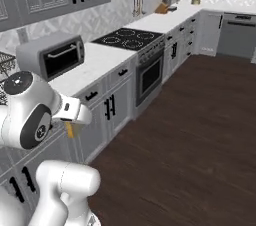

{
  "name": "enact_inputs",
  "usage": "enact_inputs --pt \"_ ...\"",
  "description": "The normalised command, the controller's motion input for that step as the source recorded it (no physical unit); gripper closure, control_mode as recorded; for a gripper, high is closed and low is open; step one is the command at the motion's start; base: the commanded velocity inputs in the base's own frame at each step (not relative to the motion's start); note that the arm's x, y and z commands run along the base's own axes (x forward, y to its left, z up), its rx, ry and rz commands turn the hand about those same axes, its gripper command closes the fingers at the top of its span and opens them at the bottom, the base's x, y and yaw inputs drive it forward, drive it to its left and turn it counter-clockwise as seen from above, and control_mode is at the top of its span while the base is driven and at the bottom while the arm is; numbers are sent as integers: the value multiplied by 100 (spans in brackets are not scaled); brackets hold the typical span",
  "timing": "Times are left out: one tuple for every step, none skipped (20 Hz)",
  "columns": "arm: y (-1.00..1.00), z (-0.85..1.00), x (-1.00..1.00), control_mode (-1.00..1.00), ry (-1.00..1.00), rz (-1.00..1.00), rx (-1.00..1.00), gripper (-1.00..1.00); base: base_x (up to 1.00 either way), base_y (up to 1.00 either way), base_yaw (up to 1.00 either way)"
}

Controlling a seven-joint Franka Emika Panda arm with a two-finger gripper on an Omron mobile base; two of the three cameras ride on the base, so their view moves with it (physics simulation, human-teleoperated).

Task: Start the toaster. Once the lever pops up, take the bread to the plate on the dining counter.

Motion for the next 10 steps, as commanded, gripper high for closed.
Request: enact_inputs --pt "0 0 0 100 0 0 0 100 9 -7 -66" --pt "0 0 0 100 0 0 0 100 15 0 -65" --pt "0 0 0 100 0 0 0 100 21 0 -63" --pt "0 0 0 100 0 0 0 100 23 -2 -60" --pt "0 0 0 100 0 0 0 100 26 0 -56" --pt "0 0 0 100 0 0 0 100 34 0 -49" --pt "0 0 0 100 0 0 0 100 44 0 -41" --pt "0 0 0 100 0 0 0 100 53 0 -27" --pt "0 0 0 100 0 0 0 100 60 -9 -12" --pt "0 0 0 100 0 0 0 100 61 -26 -4"
